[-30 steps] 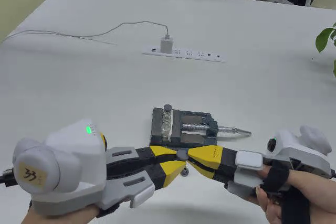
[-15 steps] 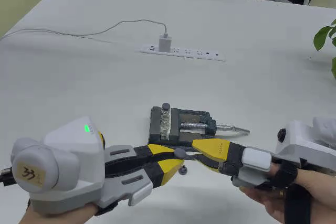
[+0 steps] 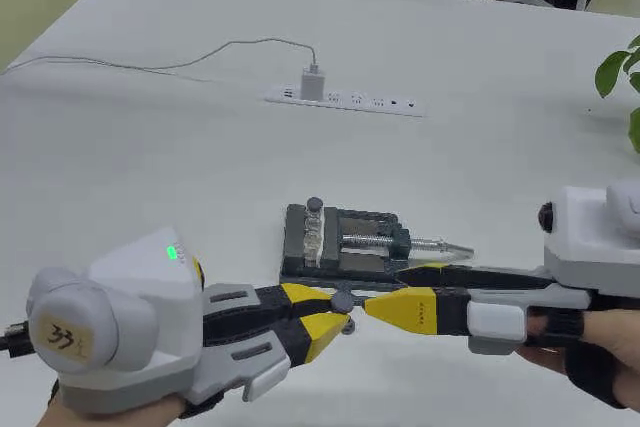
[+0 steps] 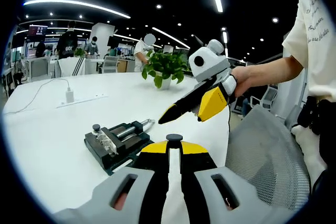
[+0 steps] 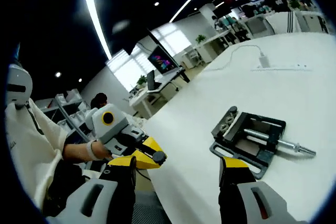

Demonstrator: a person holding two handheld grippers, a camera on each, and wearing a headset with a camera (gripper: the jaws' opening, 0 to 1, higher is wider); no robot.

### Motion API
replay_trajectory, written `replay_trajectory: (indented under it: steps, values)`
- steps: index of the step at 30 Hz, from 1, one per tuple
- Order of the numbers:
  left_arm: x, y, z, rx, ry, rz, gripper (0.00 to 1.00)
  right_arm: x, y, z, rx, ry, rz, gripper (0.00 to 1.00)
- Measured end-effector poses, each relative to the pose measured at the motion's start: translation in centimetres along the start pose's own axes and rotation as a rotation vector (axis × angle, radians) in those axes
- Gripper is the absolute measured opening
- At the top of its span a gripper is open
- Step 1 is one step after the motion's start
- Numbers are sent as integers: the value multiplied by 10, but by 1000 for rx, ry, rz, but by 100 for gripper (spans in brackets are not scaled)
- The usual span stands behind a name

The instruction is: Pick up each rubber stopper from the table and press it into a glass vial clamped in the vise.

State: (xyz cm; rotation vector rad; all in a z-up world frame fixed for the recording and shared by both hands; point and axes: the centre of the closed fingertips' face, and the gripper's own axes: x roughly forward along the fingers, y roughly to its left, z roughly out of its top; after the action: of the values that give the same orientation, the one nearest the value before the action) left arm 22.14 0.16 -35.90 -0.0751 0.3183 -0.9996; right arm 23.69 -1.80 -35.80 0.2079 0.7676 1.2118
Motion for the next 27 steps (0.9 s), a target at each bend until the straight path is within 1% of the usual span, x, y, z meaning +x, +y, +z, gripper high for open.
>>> replay_trajectory:
  steps: [2,3,4,5,6,9,10,12,14,19,22,23,24,27]
  values:
    - [1,-1,-1,4,5,-3,3,2,5,0,-65,34,-1,62]
    - [2,-2,-1,6,8,-6,3,2,6,-1,-91,51,-4,61]
    - [3,-3,-2,9,13,-9,3,2,7,-3,-129,80,-14,59]
    - [3,-3,-3,15,17,-11,3,3,8,-4,-157,98,-13,58]
    - [4,-4,-4,16,21,-15,3,3,9,-3,-198,113,-19,56]
    - [5,-6,-5,26,32,-23,3,3,10,-4,-279,159,-20,50]
    - [6,-6,-6,29,36,-25,3,4,11,-4,-297,168,-20,49]
    - [7,-8,-8,38,46,-30,3,3,13,-7,-338,210,-8,46]
    - [8,-9,-10,46,53,-36,3,2,7,-8,-393,243,-1,41]
    - [9,-11,-13,60,70,-49,3,1,13,-17,-490,338,27,32]
    - [10,-14,-16,77,86,-60,3,1,15,-20,-522,372,38,29]
    - [10,-14,-17,84,92,-64,3,1,15,-21,-541,387,47,28]
    - [11,-15,-18,93,99,-68,3,1,15,-22,-551,404,45,27]
    - [12,-17,-19,108,110,-77,3,0,17,-26,-618,455,52,23]
